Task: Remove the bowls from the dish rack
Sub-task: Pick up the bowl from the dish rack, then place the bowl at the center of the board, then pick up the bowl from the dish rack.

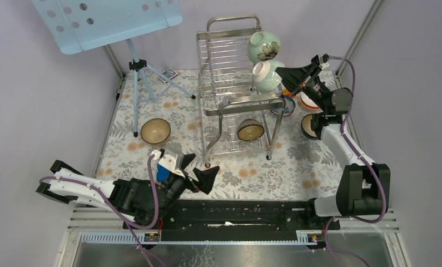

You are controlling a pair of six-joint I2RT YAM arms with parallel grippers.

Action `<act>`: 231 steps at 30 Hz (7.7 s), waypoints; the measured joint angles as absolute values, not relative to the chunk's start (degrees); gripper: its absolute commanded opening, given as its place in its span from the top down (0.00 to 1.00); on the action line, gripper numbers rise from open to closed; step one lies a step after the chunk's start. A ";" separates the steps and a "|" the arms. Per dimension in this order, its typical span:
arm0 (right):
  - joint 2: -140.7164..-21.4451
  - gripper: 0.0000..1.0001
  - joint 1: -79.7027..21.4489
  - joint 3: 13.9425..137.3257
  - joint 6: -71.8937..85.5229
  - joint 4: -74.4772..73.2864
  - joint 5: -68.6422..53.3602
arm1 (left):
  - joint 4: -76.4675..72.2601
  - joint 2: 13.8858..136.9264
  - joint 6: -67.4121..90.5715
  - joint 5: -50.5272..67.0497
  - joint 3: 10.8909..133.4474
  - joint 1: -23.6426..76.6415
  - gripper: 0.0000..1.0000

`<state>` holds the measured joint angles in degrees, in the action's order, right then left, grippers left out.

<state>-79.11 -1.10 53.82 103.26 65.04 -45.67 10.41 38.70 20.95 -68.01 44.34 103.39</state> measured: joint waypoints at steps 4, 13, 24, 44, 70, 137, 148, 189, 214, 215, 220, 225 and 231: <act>-80.99 1.00 -2.31 56.12 105.34 67.61 -46.22 | 10.04 38.68 20.71 -68.20 44.03 103.39 0.01; -87.39 1.00 -2.31 69.34 108.97 68.47 -46.52 | 9.52 38.61 20.47 -68.75 43.94 103.39 0.01; -80.18 1.00 -8.27 89.93 81.62 33.21 -47.18 | 16.69 37.89 23.11 -73.19 47.46 103.39 0.01; -66.22 1.00 -36.97 113.73 16.67 -41.45 -24.25 | 19.94 33.26 14.79 -84.38 66.37 103.39 0.01; -78.83 1.00 -103.55 88.20 3.22 -42.24 37.58 | 37.52 30.09 30.17 -84.44 64.73 103.39 0.01; -87.61 0.31 -89.69 58.72 13.50 -30.17 28.95 | 54.26 31.05 52.34 -80.79 54.68 103.37 0.01; -73.52 0.29 -91.24 100.77 7.62 -47.05 12.75 | 54.26 30.89 52.01 -83.42 54.72 103.37 0.01; -99.48 0.20 10.20 79.72 91.37 47.51 -37.82 | 54.26 33.74 55.00 -86.80 54.63 103.35 0.01; -103.35 0.26 2.46 83.81 94.08 51.07 -44.73 | 54.26 35.14 57.60 -86.21 53.84 103.35 0.01; -103.35 0.28 2.28 83.81 94.11 51.09 -44.77 | 54.28 35.14 57.71 -86.17 53.84 103.35 0.01; -103.68 0.35 1.17 83.83 95.00 52.34 -45.69 | 54.28 35.14 58.48 -86.17 53.84 103.35 0.01; -105.16 0.41 0.67 83.83 97.03 54.94 -46.26 | 54.26 35.14 58.61 -86.17 53.82 103.35 0.01; -107.26 0.49 0.62 83.83 100.57 58.87 -46.30 | 54.26 35.05 58.83 -86.17 53.39 103.35 0.01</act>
<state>-107.26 0.62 83.83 100.57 58.87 -46.30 54.26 35.05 58.83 -86.17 53.39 103.35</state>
